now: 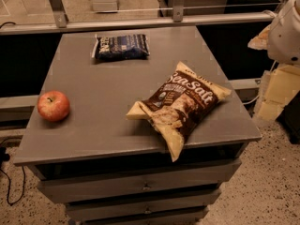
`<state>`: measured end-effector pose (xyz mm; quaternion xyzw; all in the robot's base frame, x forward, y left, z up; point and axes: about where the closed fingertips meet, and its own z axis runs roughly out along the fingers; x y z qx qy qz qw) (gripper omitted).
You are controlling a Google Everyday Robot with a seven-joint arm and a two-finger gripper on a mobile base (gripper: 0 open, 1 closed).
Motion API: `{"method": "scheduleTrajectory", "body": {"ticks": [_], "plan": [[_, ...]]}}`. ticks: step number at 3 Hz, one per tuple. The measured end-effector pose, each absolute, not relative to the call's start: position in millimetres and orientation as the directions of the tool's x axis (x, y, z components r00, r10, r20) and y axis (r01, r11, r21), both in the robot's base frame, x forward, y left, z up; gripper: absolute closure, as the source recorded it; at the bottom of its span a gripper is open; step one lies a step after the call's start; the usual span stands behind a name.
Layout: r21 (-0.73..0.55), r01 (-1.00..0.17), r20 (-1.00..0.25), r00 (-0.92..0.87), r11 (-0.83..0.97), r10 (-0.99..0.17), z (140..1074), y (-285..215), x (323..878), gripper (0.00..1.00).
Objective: Pick brown chip bag
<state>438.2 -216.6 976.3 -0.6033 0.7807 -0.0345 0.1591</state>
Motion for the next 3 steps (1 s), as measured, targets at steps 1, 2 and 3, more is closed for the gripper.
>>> {"method": "scheduleTrajectory", "body": {"ticks": [1,2,3], "plan": [[-0.248,-0.931,-0.210,-0.218,0.268,-0.953,976.6,-215.9,438.4,0.00],[-0.195,-0.953,-0.260,-0.177,0.231,-0.949,947.2,-200.3,447.9,0.00],[-0.101,-0.984,-0.363,-0.099,0.145,-0.927,892.9,-164.4,464.7,0.00]]}}
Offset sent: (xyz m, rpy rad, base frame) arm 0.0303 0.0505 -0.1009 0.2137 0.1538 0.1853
